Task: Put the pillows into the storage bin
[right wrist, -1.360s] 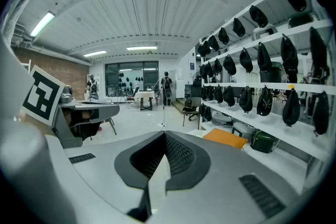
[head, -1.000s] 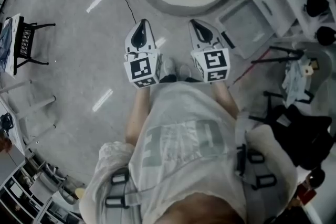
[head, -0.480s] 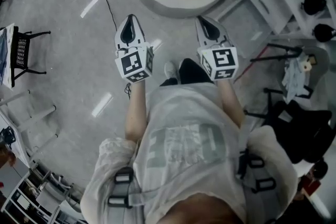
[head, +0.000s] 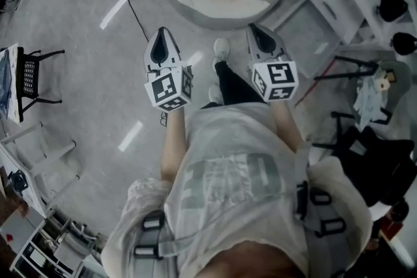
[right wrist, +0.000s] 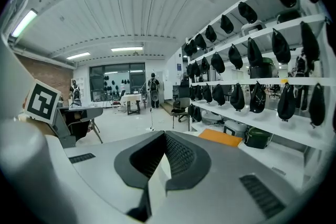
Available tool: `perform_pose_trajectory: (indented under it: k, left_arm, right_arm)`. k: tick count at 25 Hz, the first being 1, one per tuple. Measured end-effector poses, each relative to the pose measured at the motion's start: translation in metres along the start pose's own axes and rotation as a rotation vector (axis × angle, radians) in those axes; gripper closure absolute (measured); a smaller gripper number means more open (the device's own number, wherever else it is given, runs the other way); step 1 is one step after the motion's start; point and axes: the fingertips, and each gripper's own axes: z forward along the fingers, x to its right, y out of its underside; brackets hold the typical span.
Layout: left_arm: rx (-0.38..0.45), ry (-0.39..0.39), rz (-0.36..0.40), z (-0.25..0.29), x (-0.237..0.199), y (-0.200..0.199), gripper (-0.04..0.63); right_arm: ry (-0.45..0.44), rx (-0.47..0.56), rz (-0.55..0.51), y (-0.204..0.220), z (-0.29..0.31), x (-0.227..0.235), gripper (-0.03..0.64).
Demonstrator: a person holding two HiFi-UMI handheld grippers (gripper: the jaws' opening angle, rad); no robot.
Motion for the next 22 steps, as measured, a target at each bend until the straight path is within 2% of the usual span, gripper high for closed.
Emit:
perform_pose_trajectory:
  k: [7, 12, 19, 22]
  left_arm:
    - [0.000, 0.049, 0.027, 0.066, 0.012, -0.015, 0.588]
    - [0.011, 0.055, 0.032, 0.132, 0.014, -0.033, 0.588]
    - [0.024, 0.081, -0.005, 0.223, 0.020, -0.061, 0.588]
    - [0.021, 0.077, -0.047, 0.249, 0.022, -0.069, 0.588]
  right_arm:
    - [-0.044, 0.032, 0.027, -0.024, 0.079, 0.018, 0.607]
    - [-0.074, 0.050, 0.017, -0.055, 0.141, 0.042, 0.608]
    - [-0.072, 0.054, 0.014, -0.086, 0.221, 0.089, 0.607]
    - [-0.076, 0.056, 0.037, -0.091, 0.242, 0.102, 0.607]
